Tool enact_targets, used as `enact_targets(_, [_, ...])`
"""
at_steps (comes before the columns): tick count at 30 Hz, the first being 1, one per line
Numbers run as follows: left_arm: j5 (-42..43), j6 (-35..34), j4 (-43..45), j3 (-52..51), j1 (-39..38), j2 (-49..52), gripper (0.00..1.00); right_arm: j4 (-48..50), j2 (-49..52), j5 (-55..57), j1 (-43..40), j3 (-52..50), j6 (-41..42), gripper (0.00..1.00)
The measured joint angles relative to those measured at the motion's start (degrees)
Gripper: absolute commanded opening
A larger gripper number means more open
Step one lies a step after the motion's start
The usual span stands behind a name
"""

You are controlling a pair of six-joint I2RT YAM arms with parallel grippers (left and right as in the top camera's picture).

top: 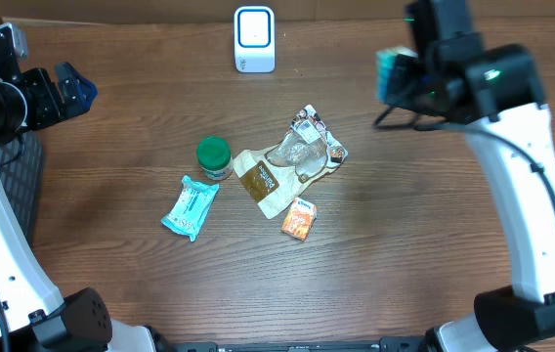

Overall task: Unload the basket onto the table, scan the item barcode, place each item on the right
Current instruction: 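Carry the teal pack right and set it on the table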

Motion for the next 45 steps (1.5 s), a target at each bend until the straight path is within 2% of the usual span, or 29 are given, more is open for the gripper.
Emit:
enact_targets(3, [-0.02,0.0,0.04,0.0,0.02,0.0,1.0,-2.91,0.42,-0.92,-6.05,-3.8,2.49,0.04])
enact_targets(6, [-0.02,0.0,0.02,0.0,0.02,0.0,1.0,-0.76,0.59,-3.04,-11.21,-10.58,3.04,0.04])
enact_targets(15, [-0.02,0.0,0.02,0.0,0.0,0.0,1.0,15.85,1.55,-12.35,-20.74,-34.25,2.27,0.04])
enact_targets(20, [-0.02,0.0,0.02,0.0,0.02,0.0,1.0,24.55,1.55,-16.72,-23.47,-42.64,0.48,0.04])
enact_targets(25, [-0.02,0.0,0.02,0.0,0.0,0.0,1.0,28.87,1.55,-20.39,-23.41,-46.49,-2.62,0.04])
enact_targets(37, [-0.02,0.0,0.02,0.0,0.02,0.0,1.0,32.83,1.55,-20.39,-24.5,-46.82,-5.25,0.04])
enact_targets(39, [-0.02,0.0,0.02,0.0,0.02,0.0,1.0,32.98,1.55,-20.33,-25.09,-46.82,-5.07,0.25])
enact_targets(40, [-0.02,0.0,0.02,0.0,0.0,0.0,1.0,32.85,1.55,-20.26,-25.44,-46.82,-4.9,0.48])
enact_targets(41, [-0.02,0.0,0.02,0.0,0.02,0.0,1.0,32.68,1.55,-20.15,-25.77,-46.82,-4.74,0.6])
enact_targets(42, [-0.02,0.0,0.02,0.0,0.02,0.0,1.0,32.3,1.55,-20.06,-26.08,-46.82,-4.81,0.65])
enact_targets(45, [-0.02,0.0,0.02,0.0,0.02,0.0,1.0,31.01,1.55,-19.8,-26.36,-46.82,-4.85,0.66])
